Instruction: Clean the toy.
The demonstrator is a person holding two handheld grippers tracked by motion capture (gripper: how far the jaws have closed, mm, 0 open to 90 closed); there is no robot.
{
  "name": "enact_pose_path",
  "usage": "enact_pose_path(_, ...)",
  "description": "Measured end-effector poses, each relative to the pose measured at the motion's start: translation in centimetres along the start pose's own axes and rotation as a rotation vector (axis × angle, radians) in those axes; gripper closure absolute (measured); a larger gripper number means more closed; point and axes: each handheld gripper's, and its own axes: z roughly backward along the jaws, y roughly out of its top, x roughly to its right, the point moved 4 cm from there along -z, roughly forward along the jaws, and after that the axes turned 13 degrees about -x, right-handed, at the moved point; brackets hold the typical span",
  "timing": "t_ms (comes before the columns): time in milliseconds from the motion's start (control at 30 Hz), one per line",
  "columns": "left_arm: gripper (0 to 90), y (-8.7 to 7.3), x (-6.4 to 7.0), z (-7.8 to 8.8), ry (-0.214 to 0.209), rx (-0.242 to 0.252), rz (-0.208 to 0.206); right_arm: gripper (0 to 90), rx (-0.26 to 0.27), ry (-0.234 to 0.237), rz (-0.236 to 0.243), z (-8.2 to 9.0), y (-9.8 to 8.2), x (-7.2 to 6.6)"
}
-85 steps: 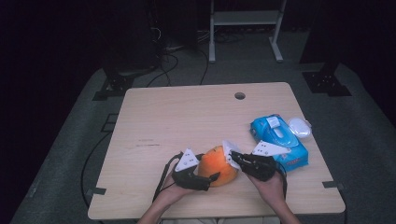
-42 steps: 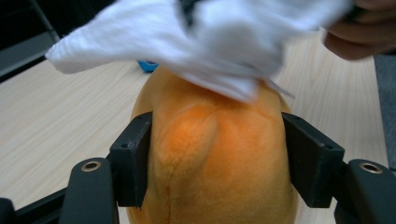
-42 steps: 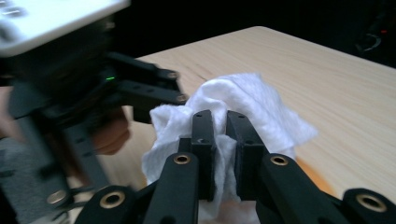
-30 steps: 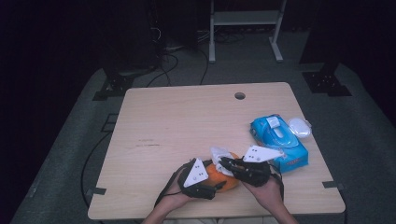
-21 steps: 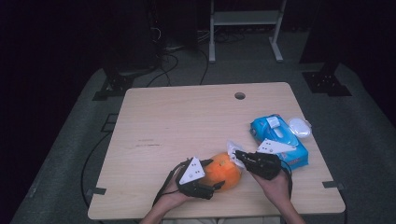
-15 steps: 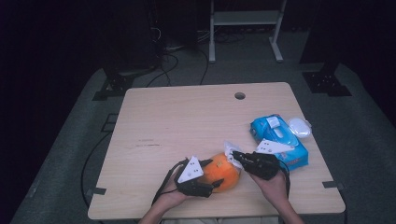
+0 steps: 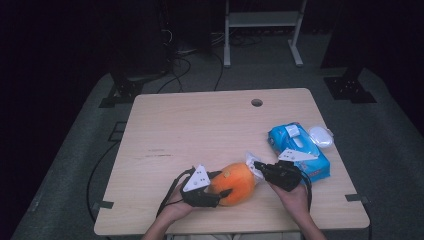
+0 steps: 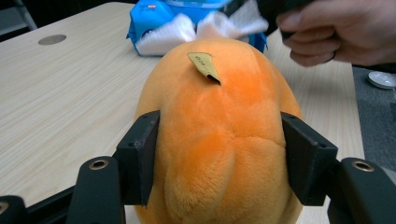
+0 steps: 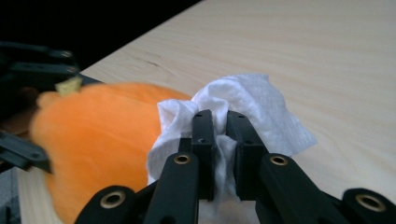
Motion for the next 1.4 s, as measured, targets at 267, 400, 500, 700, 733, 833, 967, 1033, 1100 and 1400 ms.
enact_pose_path(267, 36.5, -0.2, -0.1, 0.1, -0.003, 0.007, 0.005, 80.8, 0.037, 0.042, 0.012, 0.9, 0.8, -1.0)
enact_pose_path(400, 36.3, -0.1, 0.0, 0.0, -0.003, 0.006, 0.005, 80.8, 0.018, 0.043, 0.000, 0.4, 0.4, -0.7)
enact_pose_path(500, 36.0, -0.1, 0.1, -0.1, -0.003, 0.012, 0.003, 80.8, -0.005, 0.049, -0.064, -0.2, -0.4, 0.5)
enact_pose_path(700, 35.8, 0.0, 0.3, -0.3, 0.000, 0.017, -0.004, 80.7, 0.056, 0.086, 0.024, 1.2, 1.3, -2.1)
enact_pose_path(733, 35.9, 0.1, 0.4, -0.3, 0.001, 0.019, -0.007, 80.7, 0.055, 0.083, 0.049, 1.2, 1.5, -2.5)
enact_pose_path(833, 35.1, 0.1, 0.5, -0.4, -0.001, 0.021, -0.009, 80.5, 0.038, 0.069, 0.044, 0.7, 1.1, -2.3)
enact_pose_path(967, 22.5, 0.4, 0.5, -0.5, -0.003, 0.034, 0.007, 80.4, 0.020, 0.042, -0.007, 0.3, 0.3, -0.7)
enact_pose_path(1033, 22.2, 0.3, 0.5, -0.6, -0.009, 0.036, 0.019, 80.5, 0.019, 0.030, -0.004, 0.4, 0.3, -0.6)
enact_pose_path(1100, 24.6, 0.3, 0.4, -0.6, -0.005, 0.032, 0.023, 80.7, 0.026, 0.031, 0.000, 0.5, 0.5, -1.0)
enact_pose_path(1400, 36.0, 0.7, 0.6, -0.5, 0.053, 0.037, 0.046, 80.6, 0.064, 0.090, 0.188, 0.7, 1.7, -5.6)
